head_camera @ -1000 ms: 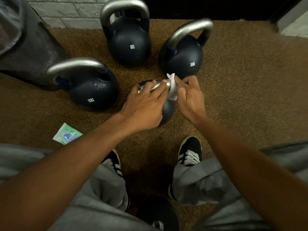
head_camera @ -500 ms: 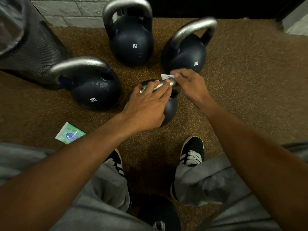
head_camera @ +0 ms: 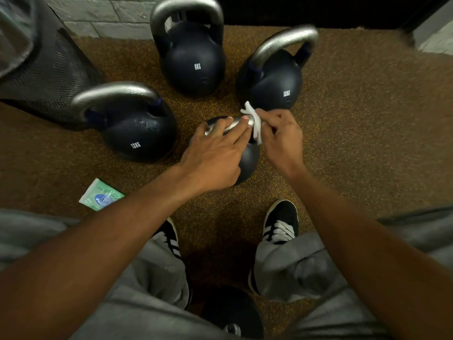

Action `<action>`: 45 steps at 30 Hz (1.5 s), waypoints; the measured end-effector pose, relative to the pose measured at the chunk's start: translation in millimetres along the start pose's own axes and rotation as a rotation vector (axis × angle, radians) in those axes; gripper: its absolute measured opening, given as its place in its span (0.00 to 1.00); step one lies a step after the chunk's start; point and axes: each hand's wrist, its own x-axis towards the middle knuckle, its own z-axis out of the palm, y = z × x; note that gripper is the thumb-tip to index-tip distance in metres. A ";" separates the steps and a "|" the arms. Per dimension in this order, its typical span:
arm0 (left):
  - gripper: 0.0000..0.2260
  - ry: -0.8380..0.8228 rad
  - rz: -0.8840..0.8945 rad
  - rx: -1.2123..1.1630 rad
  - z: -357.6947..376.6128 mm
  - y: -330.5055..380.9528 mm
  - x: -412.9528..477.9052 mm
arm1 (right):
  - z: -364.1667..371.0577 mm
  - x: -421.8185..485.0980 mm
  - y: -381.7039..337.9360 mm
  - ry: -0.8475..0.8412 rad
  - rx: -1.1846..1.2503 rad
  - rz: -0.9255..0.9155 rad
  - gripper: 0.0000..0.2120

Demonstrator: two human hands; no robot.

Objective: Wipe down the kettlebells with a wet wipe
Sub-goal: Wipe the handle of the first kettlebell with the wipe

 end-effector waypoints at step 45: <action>0.37 0.000 -0.008 -0.003 7.2 -2.6 -3.1 | -9.3 26.0 10.2 -0.365 0.172 0.252 0.21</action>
